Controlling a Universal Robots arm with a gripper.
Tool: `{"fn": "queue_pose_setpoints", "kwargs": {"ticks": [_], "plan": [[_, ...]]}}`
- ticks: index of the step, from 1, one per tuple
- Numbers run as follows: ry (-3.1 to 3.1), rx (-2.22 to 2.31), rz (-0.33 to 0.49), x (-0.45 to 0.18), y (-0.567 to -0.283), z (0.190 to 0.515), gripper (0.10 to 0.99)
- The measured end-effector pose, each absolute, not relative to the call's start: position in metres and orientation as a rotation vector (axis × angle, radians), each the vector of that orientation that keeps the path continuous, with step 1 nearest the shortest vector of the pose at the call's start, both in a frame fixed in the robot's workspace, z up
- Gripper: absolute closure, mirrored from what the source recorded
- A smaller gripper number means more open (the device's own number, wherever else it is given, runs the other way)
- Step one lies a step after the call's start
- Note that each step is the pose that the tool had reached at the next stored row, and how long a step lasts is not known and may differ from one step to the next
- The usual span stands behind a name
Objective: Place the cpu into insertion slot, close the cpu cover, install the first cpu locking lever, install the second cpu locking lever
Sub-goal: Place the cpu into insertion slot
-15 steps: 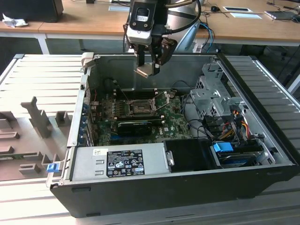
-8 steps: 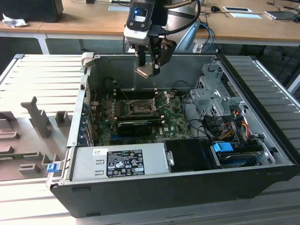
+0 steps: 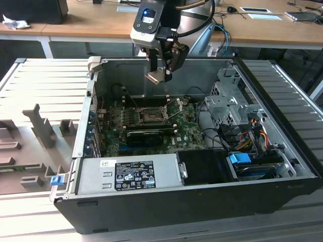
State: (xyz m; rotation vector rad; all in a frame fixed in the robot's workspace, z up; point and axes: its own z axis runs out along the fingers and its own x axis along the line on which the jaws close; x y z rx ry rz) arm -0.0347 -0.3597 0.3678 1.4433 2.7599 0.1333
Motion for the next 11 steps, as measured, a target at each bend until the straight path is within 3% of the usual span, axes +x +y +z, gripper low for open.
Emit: {"fn": "queue_pose_setpoints", "kwargs": {"ticks": [11], "plan": [[2.708, 1.532, 0.132, -0.0347, -0.3597, 0.3673, 0.557]]}}
